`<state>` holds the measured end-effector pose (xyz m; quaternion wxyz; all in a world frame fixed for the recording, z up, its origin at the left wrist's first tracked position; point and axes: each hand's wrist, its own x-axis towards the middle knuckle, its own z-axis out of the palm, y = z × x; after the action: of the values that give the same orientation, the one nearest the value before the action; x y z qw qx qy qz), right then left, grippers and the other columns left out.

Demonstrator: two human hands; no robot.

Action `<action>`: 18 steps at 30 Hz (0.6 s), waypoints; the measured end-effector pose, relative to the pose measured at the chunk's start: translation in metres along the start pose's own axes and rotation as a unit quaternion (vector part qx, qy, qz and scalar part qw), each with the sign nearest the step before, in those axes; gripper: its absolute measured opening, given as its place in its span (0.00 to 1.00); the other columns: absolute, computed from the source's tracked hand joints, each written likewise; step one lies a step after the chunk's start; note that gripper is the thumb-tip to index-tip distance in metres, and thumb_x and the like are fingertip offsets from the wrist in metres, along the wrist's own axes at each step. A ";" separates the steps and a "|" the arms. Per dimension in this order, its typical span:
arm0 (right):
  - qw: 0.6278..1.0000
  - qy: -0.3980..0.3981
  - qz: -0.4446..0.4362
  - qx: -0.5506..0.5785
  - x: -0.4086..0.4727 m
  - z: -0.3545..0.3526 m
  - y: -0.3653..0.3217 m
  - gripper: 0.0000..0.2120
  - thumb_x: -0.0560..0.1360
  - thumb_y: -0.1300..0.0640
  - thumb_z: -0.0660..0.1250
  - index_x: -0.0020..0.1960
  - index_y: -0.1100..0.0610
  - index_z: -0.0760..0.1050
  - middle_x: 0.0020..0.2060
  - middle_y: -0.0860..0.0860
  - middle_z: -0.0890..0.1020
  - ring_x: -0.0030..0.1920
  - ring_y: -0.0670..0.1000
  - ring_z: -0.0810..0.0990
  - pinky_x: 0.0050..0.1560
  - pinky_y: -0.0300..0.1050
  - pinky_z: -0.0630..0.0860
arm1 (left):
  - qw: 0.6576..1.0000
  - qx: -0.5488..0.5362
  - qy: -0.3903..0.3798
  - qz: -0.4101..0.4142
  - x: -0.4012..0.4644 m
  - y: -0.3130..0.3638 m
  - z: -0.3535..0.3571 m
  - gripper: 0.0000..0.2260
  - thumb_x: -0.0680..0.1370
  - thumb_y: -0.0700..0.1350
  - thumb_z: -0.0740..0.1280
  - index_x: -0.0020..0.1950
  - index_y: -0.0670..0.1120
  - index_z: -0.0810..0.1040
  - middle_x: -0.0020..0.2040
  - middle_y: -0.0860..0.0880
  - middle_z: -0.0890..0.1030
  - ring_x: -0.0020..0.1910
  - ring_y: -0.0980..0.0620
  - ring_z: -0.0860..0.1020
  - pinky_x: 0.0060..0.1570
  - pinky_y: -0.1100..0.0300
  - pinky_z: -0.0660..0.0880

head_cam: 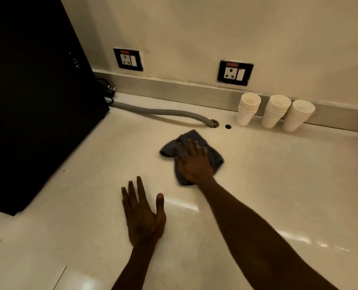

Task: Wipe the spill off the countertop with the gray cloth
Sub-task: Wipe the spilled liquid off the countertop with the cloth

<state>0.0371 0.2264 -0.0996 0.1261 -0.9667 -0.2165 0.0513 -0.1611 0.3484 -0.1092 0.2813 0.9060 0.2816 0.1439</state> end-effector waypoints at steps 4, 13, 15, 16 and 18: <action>0.998 -0.023 -0.055 0.016 -0.023 0.023 -0.056 0.32 0.82 0.35 0.45 0.83 0.43 0.44 0.83 0.52 0.44 0.82 0.57 0.40 0.79 0.63 0.36 | 0.997 -0.051 0.051 -0.006 -0.001 0.000 -0.004 0.38 0.77 0.72 0.42 0.83 0.55 0.49 0.84 0.49 0.52 0.83 0.49 0.44 0.79 0.41 0.55; 0.999 -0.001 0.013 0.037 -0.135 0.027 -0.057 0.33 0.82 0.33 0.44 0.83 0.42 0.42 0.83 0.53 0.46 0.82 0.58 0.40 0.79 0.65 0.39 | 0.996 -0.071 0.046 0.016 -0.003 -0.003 -0.006 0.38 0.78 0.71 0.45 0.83 0.53 0.54 0.83 0.49 0.56 0.83 0.48 0.48 0.79 0.47 0.56; 0.999 0.009 0.027 0.034 -0.161 0.025 -0.045 0.34 0.81 0.32 0.44 0.83 0.42 0.42 0.83 0.53 0.46 0.82 0.58 0.40 0.78 0.66 0.40 | 0.998 -0.057 0.029 0.020 -0.005 -0.004 -0.007 0.36 0.78 0.69 0.47 0.83 0.53 0.54 0.83 0.49 0.56 0.83 0.48 0.49 0.80 0.47 0.55; 0.999 0.016 0.037 0.031 -0.174 0.025 -0.036 0.34 0.80 0.31 0.44 0.83 0.42 0.42 0.83 0.53 0.46 0.82 0.58 0.40 0.78 0.66 0.41 | 0.999 -0.044 0.018 0.026 -0.006 -0.004 -0.008 0.36 0.78 0.68 0.47 0.83 0.53 0.54 0.83 0.48 0.56 0.83 0.47 0.49 0.80 0.46 0.54; 0.997 0.032 0.067 0.025 -0.199 0.023 -0.014 0.35 0.80 0.29 0.44 0.83 0.42 0.46 0.83 0.53 0.49 0.82 0.58 0.44 0.79 0.66 0.42 | 0.999 -0.005 -0.004 0.045 -0.007 -0.005 -0.009 0.38 0.78 0.70 0.45 0.83 0.51 0.54 0.83 0.47 0.55 0.83 0.47 0.48 0.81 0.47 0.50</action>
<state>-0.1513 0.1577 -0.1092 0.1529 -0.9768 -0.1462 0.0340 -0.1726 0.3508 -0.1058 0.2801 0.9168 0.2390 0.1545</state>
